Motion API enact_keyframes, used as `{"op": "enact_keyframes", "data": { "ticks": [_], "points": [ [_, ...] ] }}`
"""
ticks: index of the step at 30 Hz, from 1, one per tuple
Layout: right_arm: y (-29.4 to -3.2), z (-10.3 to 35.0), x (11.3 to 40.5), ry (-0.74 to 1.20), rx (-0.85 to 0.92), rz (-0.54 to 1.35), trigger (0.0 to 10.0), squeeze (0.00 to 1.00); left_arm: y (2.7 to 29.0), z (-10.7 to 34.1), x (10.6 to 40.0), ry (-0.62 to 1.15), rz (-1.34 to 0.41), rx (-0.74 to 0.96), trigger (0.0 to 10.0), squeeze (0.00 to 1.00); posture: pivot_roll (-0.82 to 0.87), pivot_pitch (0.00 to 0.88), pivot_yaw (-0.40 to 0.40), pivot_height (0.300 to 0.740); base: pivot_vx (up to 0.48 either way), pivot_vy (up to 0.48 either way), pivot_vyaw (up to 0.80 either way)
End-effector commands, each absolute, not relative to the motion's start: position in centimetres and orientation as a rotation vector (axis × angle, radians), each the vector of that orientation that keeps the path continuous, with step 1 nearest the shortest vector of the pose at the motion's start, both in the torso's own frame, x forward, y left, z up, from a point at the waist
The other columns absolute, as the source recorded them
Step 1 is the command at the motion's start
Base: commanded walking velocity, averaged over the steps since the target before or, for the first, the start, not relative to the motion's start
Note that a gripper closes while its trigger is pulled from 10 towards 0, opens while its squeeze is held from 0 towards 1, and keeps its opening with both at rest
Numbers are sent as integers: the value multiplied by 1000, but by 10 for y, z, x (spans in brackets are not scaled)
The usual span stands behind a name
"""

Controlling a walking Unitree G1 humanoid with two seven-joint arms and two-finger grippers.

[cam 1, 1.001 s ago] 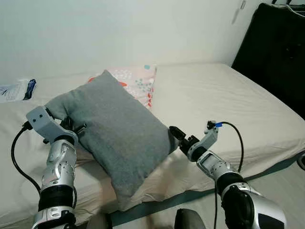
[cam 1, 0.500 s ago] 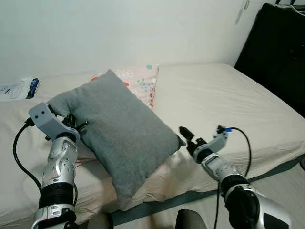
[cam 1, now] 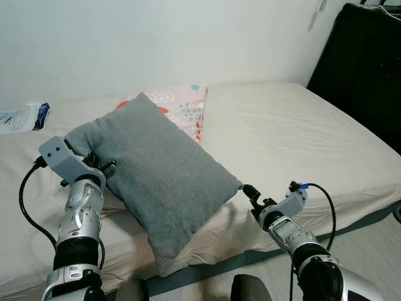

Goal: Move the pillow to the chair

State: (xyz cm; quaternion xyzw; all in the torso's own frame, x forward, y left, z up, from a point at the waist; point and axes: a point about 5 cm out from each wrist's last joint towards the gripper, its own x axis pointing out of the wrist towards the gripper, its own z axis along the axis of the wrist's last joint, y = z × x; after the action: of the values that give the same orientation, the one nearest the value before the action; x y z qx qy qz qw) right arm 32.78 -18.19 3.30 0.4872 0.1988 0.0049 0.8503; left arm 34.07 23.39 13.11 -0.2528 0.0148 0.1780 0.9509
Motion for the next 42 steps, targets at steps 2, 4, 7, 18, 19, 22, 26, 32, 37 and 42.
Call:
{"op": "enact_keyframes", "data": {
  "ticks": [2, 4, 7, 18, 19, 22, 26, 32, 37, 42],
  "points": [
    [-161, 48, 337, 343, 1090, 199, 10000, 0, 224, 128, 342, 52, 339, -513, 0, 0, 149, 0, -58, 584, 0, 0, 0],
    [-153, 53, 339, 322, 1098, 271, 10000, 0, 222, 130, 343, 47, 328, -518, 0, 0, 150, 0, -58, 584, 0, 0, 0],
    [-150, 55, 339, 313, 1103, 308, 10000, 0, 222, 130, 343, 43, 321, -521, 0, 0, 150, 0, -58, 584, 0, 0, 0],
    [-135, 71, 340, 245, 1176, 554, 10000, 0, 220, 132, 344, 36, 312, -526, 0, 0, 151, 0, -64, 584, 0, 0, 0],
    [-125, 76, 337, 254, 1142, 709, 10000, 0, 219, 132, 343, 35, 310, -528, 0, 0, 149, 0, -67, 584, 0, 0, 0],
    [-114, 74, 332, 302, 1035, 835, 10000, 0, 218, 131, 343, 35, 309, -530, 0, 0, 146, 0, -71, 584, 0, 0, 0],
    [-112, 55, 327, 408, 793, 741, 10000, 0, 215, 130, 343, 35, 304, -536, 0, 0, 143, 0, -69, 584, 0, 0, 0],
    [-143, 28, 319, 507, 720, 408, 10000, 0, 210, 128, 343, 44, 288, -540, 0, 0, 128, 0, -61, 584, 0, 0, 0],
    [-157, 14, 310, 573, 660, 286, 10000, 0, 206, 128, 344, 47, 277, -543, 0, 0, 130, 0, -66, 584, 0, 0, 0],
    [-161, 10, 306, 598, 635, 274, 10000, 0, 205, 128, 343, 45, 271, -546, 0, 0, 129, 0, -68, 584, 0, 0, 0]
  ]
}}
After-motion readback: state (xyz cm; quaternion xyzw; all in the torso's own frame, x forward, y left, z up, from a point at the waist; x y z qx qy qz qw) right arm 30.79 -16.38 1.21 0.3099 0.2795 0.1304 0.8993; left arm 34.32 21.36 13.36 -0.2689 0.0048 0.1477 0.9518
